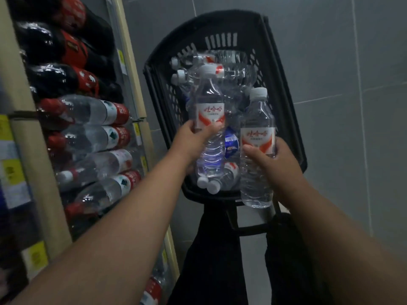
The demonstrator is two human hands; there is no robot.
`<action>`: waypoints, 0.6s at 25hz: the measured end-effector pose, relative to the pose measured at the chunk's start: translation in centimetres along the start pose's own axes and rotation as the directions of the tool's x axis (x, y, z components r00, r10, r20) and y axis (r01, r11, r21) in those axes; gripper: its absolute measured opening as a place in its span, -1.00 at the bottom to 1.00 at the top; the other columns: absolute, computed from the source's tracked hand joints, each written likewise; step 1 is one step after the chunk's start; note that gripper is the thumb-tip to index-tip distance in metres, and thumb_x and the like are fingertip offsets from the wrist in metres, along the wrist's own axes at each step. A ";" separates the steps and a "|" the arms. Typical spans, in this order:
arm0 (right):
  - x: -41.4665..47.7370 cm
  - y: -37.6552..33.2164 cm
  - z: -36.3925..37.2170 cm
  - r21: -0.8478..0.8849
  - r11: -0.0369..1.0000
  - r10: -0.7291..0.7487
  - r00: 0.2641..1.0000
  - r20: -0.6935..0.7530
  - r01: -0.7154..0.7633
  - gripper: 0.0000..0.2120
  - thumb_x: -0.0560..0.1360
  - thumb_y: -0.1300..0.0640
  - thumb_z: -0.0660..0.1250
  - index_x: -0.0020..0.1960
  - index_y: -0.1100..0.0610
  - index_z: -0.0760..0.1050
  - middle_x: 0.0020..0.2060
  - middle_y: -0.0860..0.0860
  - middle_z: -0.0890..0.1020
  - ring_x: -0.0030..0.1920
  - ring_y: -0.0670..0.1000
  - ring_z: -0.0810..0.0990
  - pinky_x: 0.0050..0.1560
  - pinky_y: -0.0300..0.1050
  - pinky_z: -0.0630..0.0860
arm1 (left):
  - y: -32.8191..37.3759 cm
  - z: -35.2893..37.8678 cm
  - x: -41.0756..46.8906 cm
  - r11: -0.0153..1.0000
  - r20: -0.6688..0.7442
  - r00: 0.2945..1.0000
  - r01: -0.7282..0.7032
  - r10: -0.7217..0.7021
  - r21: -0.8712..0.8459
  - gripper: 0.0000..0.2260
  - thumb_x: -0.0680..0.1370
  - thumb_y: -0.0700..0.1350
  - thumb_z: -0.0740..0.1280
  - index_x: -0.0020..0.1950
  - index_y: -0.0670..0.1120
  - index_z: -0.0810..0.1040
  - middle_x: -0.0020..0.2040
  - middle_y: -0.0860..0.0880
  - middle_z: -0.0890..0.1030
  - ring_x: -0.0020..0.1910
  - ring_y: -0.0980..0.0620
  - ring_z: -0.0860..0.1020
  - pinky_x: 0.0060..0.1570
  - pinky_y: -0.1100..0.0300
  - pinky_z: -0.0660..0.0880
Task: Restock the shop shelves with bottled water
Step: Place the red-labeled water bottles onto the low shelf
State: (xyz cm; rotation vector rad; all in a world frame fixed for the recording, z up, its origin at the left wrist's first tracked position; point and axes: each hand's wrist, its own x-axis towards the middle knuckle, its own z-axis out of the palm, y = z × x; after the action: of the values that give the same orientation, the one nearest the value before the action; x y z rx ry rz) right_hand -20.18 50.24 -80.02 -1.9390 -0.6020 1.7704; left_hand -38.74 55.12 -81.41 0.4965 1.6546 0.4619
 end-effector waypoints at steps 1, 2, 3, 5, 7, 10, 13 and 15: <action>-0.2 -0.2 -0.2 -0.008 1.000 -0.009 1.000 0.022 0.010 -0.55 0.36 -0.04 0.51 0.18 0.02 0.46 0.00 -0.02 0.64 -0.01 0.00 0.66 0.10 0.07 0.60 | -0.8 0.1 -1.0 0.991 -0.011 1.000 0.011 -0.012 -0.136 -0.55 0.35 0.01 0.55 0.16 -0.09 0.56 0.04 -0.08 0.69 0.04 -0.08 0.66 0.12 -0.08 0.56; -0.4 -0.4 -0.4 -0.013 1.000 -0.016 0.999 0.049 0.017 -0.54 0.37 -0.03 0.50 0.20 0.04 0.45 0.00 -0.02 0.64 -0.01 0.00 0.66 0.10 0.06 0.60 | -1.5 0.4 -2.3 0.972 -0.012 1.000 0.020 -0.024 -0.236 -0.61 0.38 -0.02 0.54 0.14 -0.09 0.57 0.02 -0.10 0.69 0.03 -0.11 0.66 0.14 -0.13 0.56; -0.7 -0.4 -0.4 -0.029 0.999 -0.019 0.996 0.092 0.022 -0.52 0.37 -0.03 0.50 0.22 0.05 0.44 0.01 -0.01 0.64 0.00 0.00 0.66 0.09 0.05 0.60 | -2.3 0.6 -3.6 0.954 -0.022 0.999 0.027 -0.035 -0.300 -0.66 0.41 -0.03 0.52 0.12 -0.09 0.58 0.01 -0.11 0.70 0.03 -0.12 0.66 0.14 -0.16 0.56; -1.1 0.0 -0.5 -0.074 0.997 -0.021 0.981 0.192 0.036 -0.48 0.36 -0.05 0.50 0.24 0.06 0.44 0.02 0.00 0.64 0.00 0.00 0.67 0.06 0.04 0.61 | -3.9 1.2 -6.2 0.927 -0.036 0.998 0.036 -0.053 -0.373 -0.68 0.42 0.01 0.50 0.11 -0.08 0.59 -0.02 -0.11 0.70 -0.01 -0.09 0.67 0.09 -0.13 0.57; -2.1 1.0 -0.6 -0.135 0.989 -0.012 0.956 0.293 0.054 -0.43 0.31 -0.10 0.50 0.24 0.07 0.44 0.02 -0.01 0.65 -0.01 -0.01 0.67 0.01 -0.02 0.62 | -5.7 2.0 -8.8 0.900 -0.066 0.996 0.026 -0.061 -0.436 -0.72 0.46 0.00 0.45 0.11 -0.08 0.59 -0.02 -0.11 0.71 -0.06 -0.05 0.69 0.02 -0.03 0.59; -4.4 2.8 -1.1 -0.236 0.968 0.020 0.918 0.396 0.081 -0.34 0.22 -0.18 0.47 0.23 0.08 0.46 0.02 0.02 0.67 -0.01 0.02 0.68 -0.03 -0.03 0.60 | -9.2 2.8 -12.8 0.855 -0.144 0.985 0.003 -0.091 -0.519 -0.71 0.50 0.01 0.41 0.15 -0.09 0.60 0.00 -0.13 0.71 -0.05 -0.06 0.69 -0.02 0.01 0.59; -7.1 5.1 -0.9 -0.293 0.951 0.066 0.861 0.504 0.099 -0.48 0.32 -0.09 0.46 0.19 0.14 0.48 -0.01 0.09 0.67 -0.01 0.10 0.68 -0.04 0.04 0.61 | -13.7 2.8 -16.7 0.755 -0.214 0.969 -0.050 -0.120 -0.654 -0.65 0.48 0.01 0.44 0.18 -0.14 0.60 0.04 -0.19 0.69 0.04 -0.17 0.66 0.17 -0.18 0.54; -9.0 6.8 -0.6 -0.315 0.941 0.092 0.802 0.590 0.124 -0.62 0.39 0.05 0.45 0.13 0.19 0.51 -0.07 0.11 0.69 -0.06 0.10 0.69 -0.08 0.00 0.62 | -16.8 2.5 -19.2 0.716 -0.258 0.954 -0.072 -0.155 -0.694 -0.57 0.39 0.10 0.49 0.16 -0.10 0.60 0.03 -0.17 0.70 0.05 -0.19 0.66 0.20 -0.26 0.49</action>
State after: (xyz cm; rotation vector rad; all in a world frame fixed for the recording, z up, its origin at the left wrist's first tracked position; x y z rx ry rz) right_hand -20.16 39.47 -76.79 -1.5160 -1.2043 2.4128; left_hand -34.97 30.45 -75.50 -0.1997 1.6170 1.1212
